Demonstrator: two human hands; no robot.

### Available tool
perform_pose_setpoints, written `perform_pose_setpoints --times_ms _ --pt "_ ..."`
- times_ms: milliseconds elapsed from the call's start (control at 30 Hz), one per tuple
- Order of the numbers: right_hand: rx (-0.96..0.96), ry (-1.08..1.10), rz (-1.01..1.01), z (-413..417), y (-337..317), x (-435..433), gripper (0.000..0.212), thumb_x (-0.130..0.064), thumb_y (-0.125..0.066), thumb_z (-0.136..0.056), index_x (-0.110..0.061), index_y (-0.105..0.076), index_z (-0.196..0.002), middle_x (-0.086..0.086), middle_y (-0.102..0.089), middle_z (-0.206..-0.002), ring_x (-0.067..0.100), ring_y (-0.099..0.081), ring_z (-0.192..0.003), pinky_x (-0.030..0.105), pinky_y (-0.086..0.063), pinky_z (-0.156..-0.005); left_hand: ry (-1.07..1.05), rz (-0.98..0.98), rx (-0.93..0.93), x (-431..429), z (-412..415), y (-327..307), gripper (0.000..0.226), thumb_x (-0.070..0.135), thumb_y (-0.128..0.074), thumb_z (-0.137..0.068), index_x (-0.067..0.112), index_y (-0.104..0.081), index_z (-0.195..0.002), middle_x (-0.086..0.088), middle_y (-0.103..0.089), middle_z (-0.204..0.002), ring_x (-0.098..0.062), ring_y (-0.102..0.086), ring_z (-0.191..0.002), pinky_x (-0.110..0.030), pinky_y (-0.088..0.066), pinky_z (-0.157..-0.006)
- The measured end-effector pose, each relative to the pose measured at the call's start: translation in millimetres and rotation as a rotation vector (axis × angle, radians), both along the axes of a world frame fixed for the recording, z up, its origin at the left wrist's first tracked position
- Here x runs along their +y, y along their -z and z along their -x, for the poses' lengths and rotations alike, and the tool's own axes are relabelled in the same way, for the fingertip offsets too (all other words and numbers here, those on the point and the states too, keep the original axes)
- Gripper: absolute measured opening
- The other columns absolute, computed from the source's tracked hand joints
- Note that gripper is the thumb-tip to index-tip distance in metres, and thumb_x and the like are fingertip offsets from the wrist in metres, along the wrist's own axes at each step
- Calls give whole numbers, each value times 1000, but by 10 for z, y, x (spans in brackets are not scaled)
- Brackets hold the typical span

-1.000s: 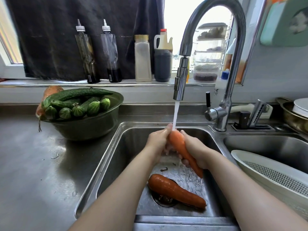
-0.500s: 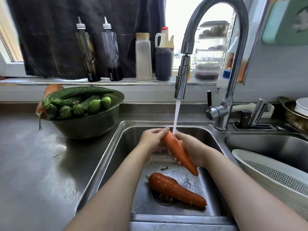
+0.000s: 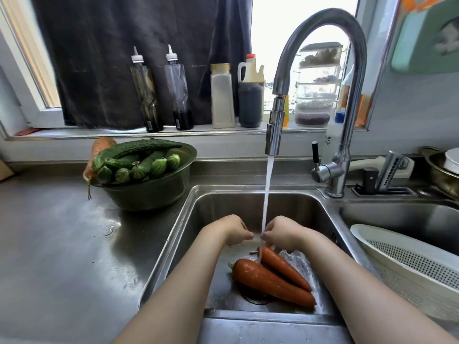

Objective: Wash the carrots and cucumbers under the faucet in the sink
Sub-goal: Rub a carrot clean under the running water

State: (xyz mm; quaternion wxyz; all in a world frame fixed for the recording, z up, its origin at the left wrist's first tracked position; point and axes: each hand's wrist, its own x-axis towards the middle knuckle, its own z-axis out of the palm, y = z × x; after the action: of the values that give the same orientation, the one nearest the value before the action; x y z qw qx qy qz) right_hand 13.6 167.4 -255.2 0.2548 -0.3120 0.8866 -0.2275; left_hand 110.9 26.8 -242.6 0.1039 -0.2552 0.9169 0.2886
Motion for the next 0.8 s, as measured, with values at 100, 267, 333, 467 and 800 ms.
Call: perform_pose_setpoints --times_ms 100,267,333,467,800 --pt "-26 -25 99 -148 -196 -61 19 -30 -59 -100 -18 -73 -96 3 -76 -90 16 -71 -70 30 -56 -58 13 43 42 29 -50 -274 30 36 -61 -100 18 -75 -120 1 -67 -89 -14 -62 -79 -27 -48 -63" --pt "10 -106 242 -365 -734 -137 18 -23 -56 -98 -21 -74 -94 8 -78 -84 29 -77 -78 45 -64 -70 23 124 178 6 -313 -853 23 26 -57 -98 20 -78 -107 -3 -72 -90 -22 -69 -83 -34 -59 -72" --pt "82 -134 292 -470 -971 -226 18 -19 -54 -100 -22 -72 -100 10 -77 -82 27 -76 -73 39 -64 -64 1 163 241 -63 -434 -1072 21 24 -54 -96 22 -74 -89 -2 -69 -76 -24 -70 -74 -34 -59 -65" --pt "226 -200 358 -649 -1469 -544 19 -16 -56 -95 -17 -74 -101 9 -76 -81 26 -75 -69 42 -65 -64 -52 243 351 -240 -651 -1527 21 17 -54 -95 23 -68 -81 -4 -69 -79 -20 -64 -68 -28 -51 -64" --pt "303 -297 416 -930 -2088 -1510 30 -13 -53 -94 -16 -72 -117 4 -72 -108 26 -70 -95 34 -58 -78 -196 418 434 -1297 -1178 -2198 20 22 -58 -99 23 -75 -109 0 -70 -115 -18 -60 -102 -30 -47 -91"
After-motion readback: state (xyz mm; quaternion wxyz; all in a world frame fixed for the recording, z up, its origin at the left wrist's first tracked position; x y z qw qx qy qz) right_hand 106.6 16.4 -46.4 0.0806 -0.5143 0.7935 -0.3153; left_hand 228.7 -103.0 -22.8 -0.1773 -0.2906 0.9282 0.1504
